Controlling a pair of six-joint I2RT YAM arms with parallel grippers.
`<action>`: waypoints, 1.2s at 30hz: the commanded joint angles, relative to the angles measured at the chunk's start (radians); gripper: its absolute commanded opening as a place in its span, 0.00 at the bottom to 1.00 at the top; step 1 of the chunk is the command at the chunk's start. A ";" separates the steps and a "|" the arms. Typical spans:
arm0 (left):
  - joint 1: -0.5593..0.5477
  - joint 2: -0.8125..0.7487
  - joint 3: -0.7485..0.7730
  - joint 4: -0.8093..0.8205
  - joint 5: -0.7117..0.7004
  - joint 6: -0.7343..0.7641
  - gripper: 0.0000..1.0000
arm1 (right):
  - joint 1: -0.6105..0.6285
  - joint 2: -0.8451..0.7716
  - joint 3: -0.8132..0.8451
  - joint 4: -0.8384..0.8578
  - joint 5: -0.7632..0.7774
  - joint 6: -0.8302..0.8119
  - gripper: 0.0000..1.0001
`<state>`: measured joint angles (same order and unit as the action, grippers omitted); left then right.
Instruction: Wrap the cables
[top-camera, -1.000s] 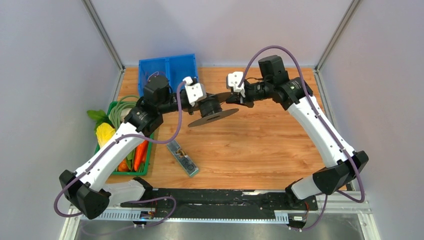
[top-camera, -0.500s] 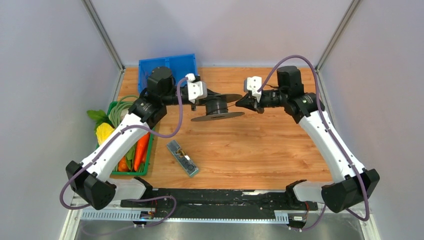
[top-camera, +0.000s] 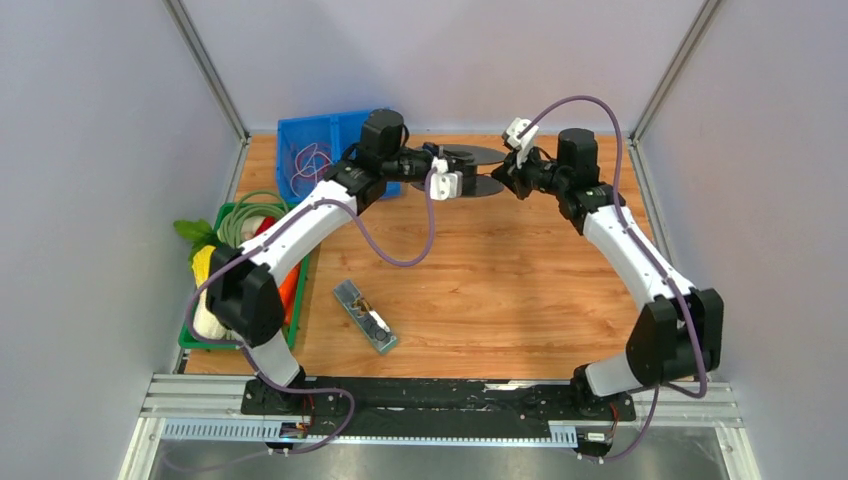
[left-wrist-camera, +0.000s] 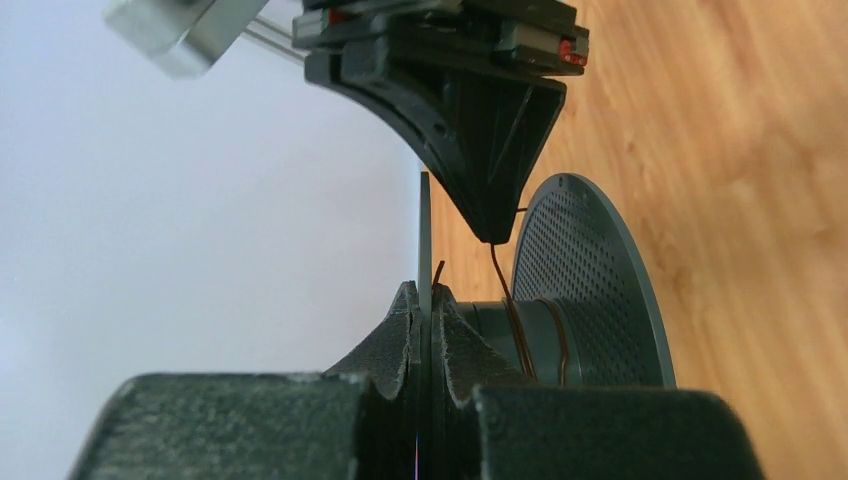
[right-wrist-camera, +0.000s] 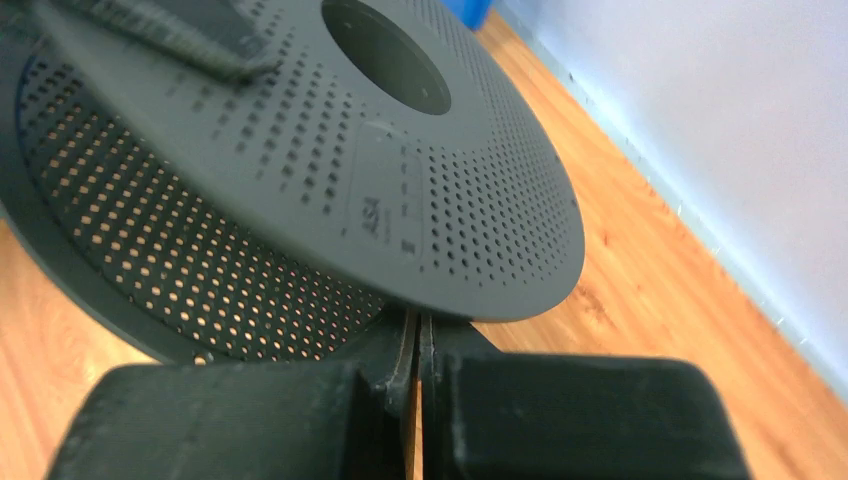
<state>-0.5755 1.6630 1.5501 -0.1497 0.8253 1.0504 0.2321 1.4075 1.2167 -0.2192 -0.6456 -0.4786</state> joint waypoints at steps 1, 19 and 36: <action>0.012 0.098 0.076 0.185 0.026 0.272 0.00 | -0.054 0.132 0.064 0.153 0.172 0.132 0.00; 0.074 0.690 0.384 0.516 0.026 0.477 0.00 | -0.163 0.855 0.558 0.359 0.090 0.768 0.00; 0.112 0.957 0.577 0.538 0.031 0.552 0.00 | -0.119 1.134 0.736 0.491 0.207 1.113 0.00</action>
<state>-0.4675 2.5954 2.0407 0.3271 0.7849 1.5364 0.1001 2.5126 1.8931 0.1883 -0.4839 0.5362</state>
